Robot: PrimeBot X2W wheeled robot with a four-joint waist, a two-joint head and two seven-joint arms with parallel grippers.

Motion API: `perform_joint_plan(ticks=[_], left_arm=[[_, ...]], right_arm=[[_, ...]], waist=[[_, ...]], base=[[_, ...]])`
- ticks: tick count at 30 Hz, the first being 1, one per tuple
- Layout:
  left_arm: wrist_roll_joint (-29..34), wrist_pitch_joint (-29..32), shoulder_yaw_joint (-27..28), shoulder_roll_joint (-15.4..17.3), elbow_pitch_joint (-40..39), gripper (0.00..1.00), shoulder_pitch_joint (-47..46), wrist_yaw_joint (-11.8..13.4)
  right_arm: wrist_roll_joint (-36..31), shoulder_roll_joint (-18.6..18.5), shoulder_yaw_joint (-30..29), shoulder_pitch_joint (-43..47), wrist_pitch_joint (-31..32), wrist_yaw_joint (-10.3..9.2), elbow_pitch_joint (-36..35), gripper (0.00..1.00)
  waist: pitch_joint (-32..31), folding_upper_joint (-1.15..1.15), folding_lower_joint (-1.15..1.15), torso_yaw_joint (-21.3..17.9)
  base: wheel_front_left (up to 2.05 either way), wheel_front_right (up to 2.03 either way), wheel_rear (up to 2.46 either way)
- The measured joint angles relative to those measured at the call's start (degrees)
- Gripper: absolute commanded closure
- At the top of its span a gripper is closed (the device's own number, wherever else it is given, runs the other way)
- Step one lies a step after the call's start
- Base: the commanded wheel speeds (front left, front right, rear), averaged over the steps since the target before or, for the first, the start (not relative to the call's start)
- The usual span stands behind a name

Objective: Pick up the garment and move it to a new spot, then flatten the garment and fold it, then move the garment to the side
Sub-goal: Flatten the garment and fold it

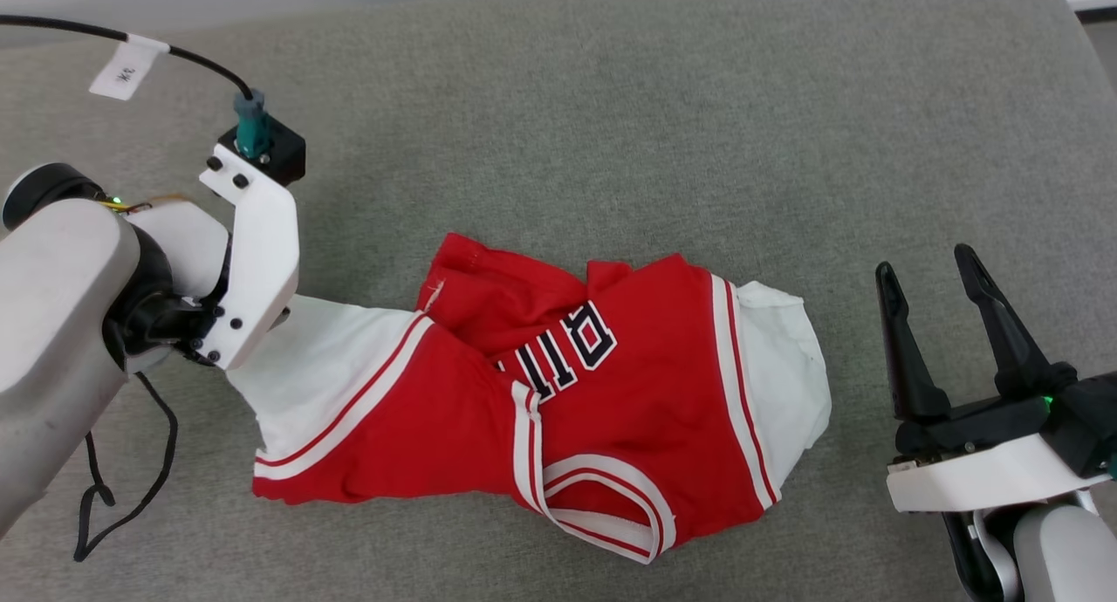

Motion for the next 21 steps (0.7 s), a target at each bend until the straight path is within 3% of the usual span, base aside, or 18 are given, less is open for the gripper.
perform_joint_plan(ticks=[10,11,12,16,21], left_arm=[[-1.21,1.03,-8.31,1.03,2.93,0.00,-3.33,-0.10],[-1.46,0.69,-8.92,1.16,2.99,0.55,-3.55,-0.10],[-1.77,0.16,-9.59,1.22,3.00,1.00,-3.83,-0.11],[-2.10,-3.42,-13.35,1.45,2.31,1.00,-4.76,-0.09],[-1.20,-13.36,-16.15,2.27,0.10,1.00,-5.21,-0.09]], right_arm=[[0.51,-0.01,0.99,-3.25,-0.18,0.01,0.76,0.00],[0.51,0.00,0.97,-3.32,-0.18,0.01,0.75,0.00],[0.51,0.00,0.89,-3.33,-0.18,0.00,0.76,0.00],[0.51,-0.07,0.14,-3.25,-0.19,0.01,1.14,0.00],[0.51,-0.18,-0.79,-2.03,-0.21,0.01,2.05,0.00]], waist=[[5.25,0.00,0.00,-2.02],[5.49,0.00,-0.01,-2.13],[5.61,0.00,-0.01,-2.18],[4.64,0.00,0.00,-1.54],[1.52,0.00,0.00,0.11]], base=[[0.00,0.00,0.00],[0.00,0.00,0.00],[0.00,0.00,0.00],[0.00,0.00,0.00],[0.00,0.00,0.00]])
